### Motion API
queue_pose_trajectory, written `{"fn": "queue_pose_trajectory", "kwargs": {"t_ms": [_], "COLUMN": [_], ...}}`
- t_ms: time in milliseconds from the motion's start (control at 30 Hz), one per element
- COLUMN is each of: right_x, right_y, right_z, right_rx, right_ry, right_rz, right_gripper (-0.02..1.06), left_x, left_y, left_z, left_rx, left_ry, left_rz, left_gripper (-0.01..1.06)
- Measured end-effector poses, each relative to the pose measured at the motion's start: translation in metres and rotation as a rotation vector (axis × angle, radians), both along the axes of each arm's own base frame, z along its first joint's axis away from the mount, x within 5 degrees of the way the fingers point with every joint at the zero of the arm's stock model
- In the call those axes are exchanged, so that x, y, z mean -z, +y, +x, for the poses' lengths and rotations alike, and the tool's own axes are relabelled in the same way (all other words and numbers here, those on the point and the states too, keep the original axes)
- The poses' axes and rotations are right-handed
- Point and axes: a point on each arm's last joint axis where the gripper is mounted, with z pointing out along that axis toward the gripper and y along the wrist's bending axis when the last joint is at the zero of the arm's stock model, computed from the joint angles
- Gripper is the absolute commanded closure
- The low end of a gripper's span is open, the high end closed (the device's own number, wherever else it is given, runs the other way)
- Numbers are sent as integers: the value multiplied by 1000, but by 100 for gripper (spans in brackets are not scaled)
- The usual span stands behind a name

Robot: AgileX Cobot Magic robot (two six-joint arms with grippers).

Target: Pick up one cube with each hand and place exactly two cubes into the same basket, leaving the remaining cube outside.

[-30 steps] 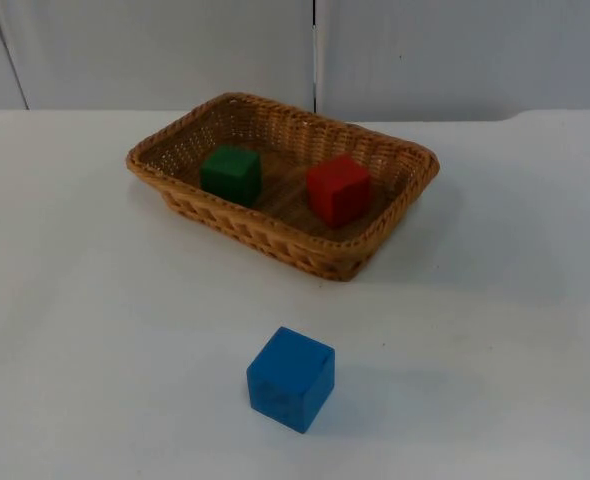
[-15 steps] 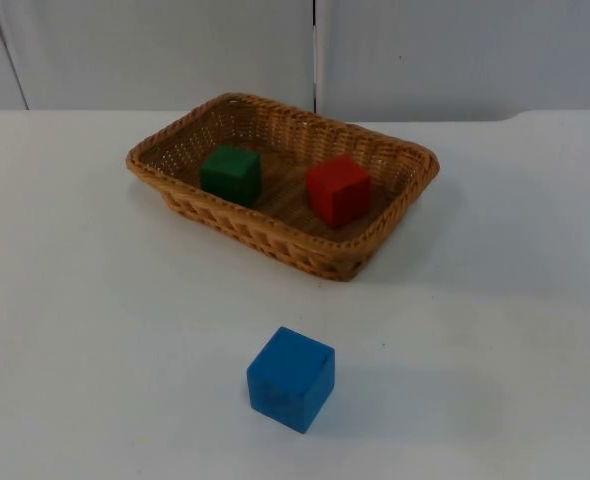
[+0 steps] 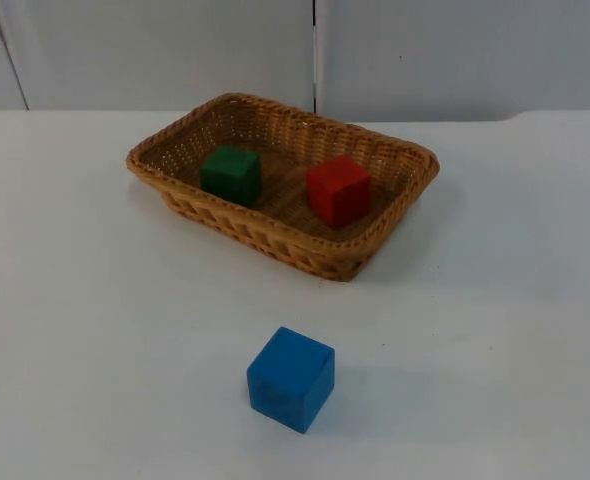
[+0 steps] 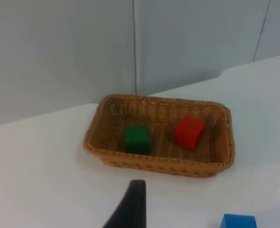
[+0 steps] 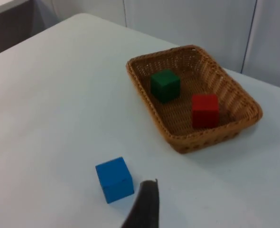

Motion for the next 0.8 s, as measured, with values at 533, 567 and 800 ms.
{"fn": "queue_pose_trajectory", "kwargs": {"t_ms": [533, 567, 800], "right_x": [21, 22, 28], "right_y": [-27, -30, -51], "right_z": [-48, -51, -72], "right_rx": [17, 28, 124], "right_ry": [-49, -46, -83], "right_rz": [30, 27, 57], "right_gripper": [30, 30, 30], "left_x": [8, 9, 17], "left_y": [11, 13, 22], "left_z": [-46, -50, -78], "left_rx": [-76, -94, -172], "left_ry": [-22, -24, -57], "left_rz": [45, 50, 51], "left_gripper": [16, 16, 16]}}
